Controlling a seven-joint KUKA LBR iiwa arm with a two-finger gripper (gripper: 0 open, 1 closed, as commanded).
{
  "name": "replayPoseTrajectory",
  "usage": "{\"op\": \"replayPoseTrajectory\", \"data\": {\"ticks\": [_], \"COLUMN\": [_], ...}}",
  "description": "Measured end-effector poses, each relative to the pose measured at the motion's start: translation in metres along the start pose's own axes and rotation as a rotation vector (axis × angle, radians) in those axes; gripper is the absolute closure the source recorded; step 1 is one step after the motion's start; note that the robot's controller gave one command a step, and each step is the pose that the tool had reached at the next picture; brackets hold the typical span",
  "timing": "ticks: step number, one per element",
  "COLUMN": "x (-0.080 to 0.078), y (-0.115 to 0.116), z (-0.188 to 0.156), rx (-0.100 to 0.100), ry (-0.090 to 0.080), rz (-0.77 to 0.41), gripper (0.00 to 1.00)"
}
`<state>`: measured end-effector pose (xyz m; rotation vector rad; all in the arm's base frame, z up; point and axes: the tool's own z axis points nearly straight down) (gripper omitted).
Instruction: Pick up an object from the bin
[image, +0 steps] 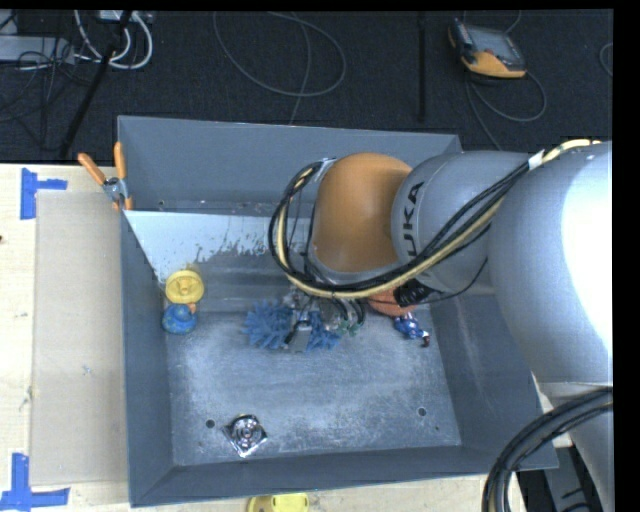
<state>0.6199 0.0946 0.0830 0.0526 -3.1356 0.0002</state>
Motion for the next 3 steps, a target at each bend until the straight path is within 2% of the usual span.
{"op": "replayPoseTrajectory", "data": {"ticks": [3], "x": [0.0], "y": [0.0], "z": [-0.068], "rx": [0.0], "ry": [-0.003], "rz": [0.001], "gripper": [1.0]}}
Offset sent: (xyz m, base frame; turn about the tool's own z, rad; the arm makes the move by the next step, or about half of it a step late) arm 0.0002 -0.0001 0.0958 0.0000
